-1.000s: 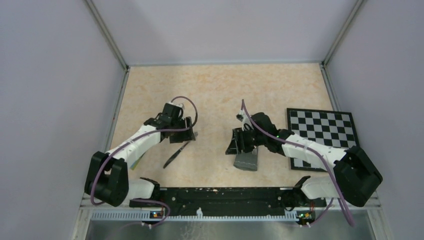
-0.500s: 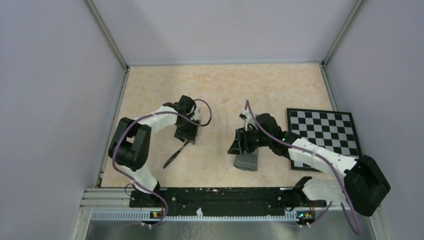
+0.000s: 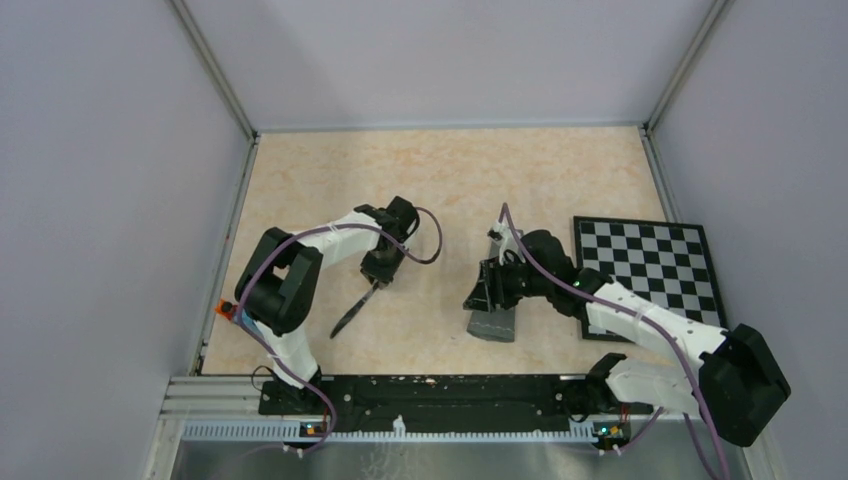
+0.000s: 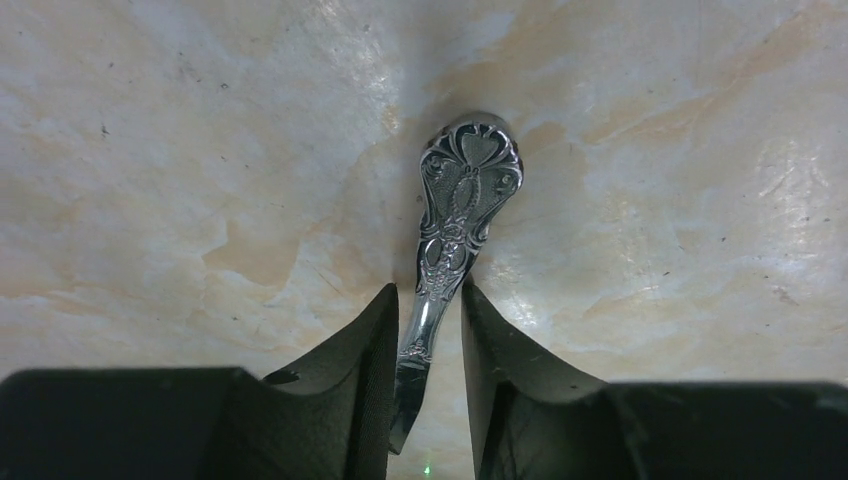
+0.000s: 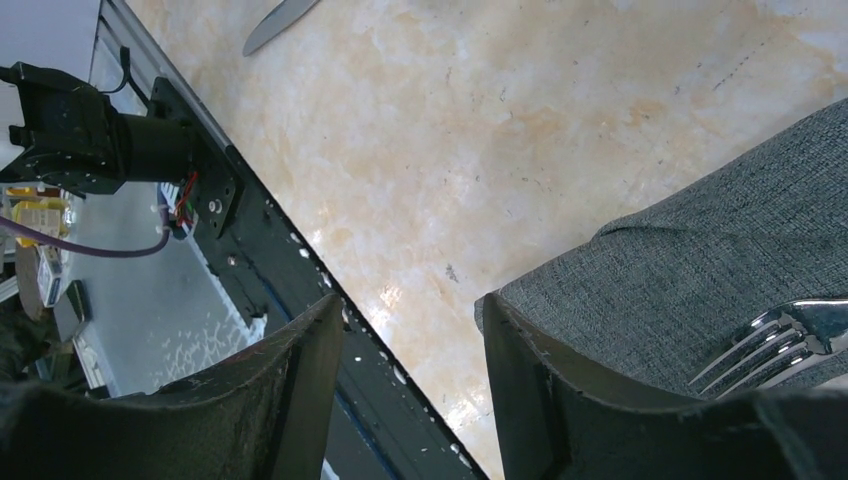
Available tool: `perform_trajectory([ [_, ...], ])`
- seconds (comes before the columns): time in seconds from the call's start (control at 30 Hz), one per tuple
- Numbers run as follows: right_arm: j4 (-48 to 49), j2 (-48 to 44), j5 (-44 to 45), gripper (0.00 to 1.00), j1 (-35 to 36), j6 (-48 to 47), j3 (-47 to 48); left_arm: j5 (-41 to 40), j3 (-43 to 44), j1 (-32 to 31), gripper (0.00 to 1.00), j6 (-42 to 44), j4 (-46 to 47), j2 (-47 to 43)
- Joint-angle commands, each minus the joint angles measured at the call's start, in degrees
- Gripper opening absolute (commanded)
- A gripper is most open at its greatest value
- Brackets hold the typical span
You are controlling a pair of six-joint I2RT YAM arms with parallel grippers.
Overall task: Fold the napkin into a case and place the utensils inside
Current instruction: Pick up the knife from the center of the board.
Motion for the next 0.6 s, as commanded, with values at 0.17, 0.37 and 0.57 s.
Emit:
perform_trajectory([
  [0.17, 1.6, -2.5, 0.4, 0.53, -0.7, -0.1, -0.5, 2.6, -6.7, -0.6, 0.32, 0.5, -1.0, 5.6],
  [0.37, 1.2, -2.2, 0.3, 0.53, -0.7, 0.1, -0.1, 6.7, -5.8, 0.2, 0.11, 1.9, -0.4, 6.4],
  [0.57, 2.0, -1.9, 0.3, 0.53, -0.7, 1.1, -0.3, 8.8, -4.2, 0.4, 0.00, 2.0, 0.5, 4.1],
])
